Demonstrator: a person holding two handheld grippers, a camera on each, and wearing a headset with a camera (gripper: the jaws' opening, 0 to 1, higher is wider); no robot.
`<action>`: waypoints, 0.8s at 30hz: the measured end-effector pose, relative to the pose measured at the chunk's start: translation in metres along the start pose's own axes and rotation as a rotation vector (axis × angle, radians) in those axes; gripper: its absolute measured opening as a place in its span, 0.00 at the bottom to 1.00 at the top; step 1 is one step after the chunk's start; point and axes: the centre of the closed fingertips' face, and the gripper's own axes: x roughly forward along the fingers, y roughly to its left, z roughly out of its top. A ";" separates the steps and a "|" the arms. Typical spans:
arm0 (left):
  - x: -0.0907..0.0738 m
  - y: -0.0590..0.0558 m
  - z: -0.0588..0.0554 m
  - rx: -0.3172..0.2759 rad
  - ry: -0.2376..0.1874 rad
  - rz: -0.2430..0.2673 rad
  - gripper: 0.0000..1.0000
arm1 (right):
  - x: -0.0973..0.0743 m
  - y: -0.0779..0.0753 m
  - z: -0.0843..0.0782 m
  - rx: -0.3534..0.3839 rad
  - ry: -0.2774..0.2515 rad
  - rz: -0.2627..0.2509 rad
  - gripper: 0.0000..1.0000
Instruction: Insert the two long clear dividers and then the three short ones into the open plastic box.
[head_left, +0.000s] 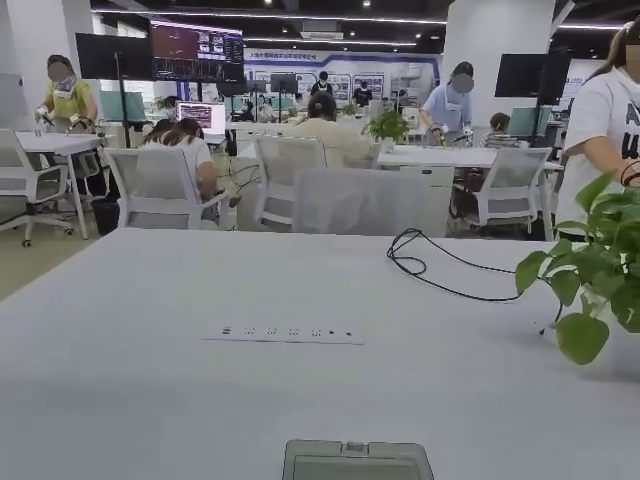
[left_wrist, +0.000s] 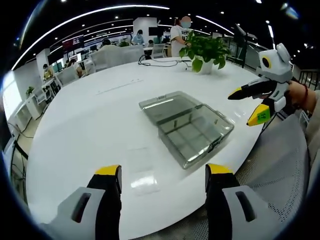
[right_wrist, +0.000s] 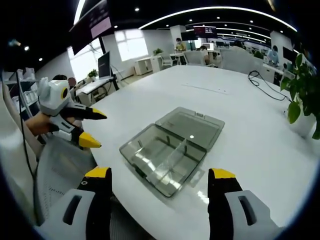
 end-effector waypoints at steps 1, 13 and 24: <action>0.002 0.002 -0.001 0.005 0.010 0.001 0.66 | 0.000 0.000 0.000 -0.002 0.003 0.001 0.79; 0.023 0.026 -0.023 -0.027 0.141 0.031 0.57 | 0.002 0.000 -0.001 -0.016 -0.016 0.004 0.78; 0.040 0.040 -0.043 -0.048 0.228 0.047 0.49 | 0.001 0.001 -0.001 -0.063 -0.039 0.004 0.79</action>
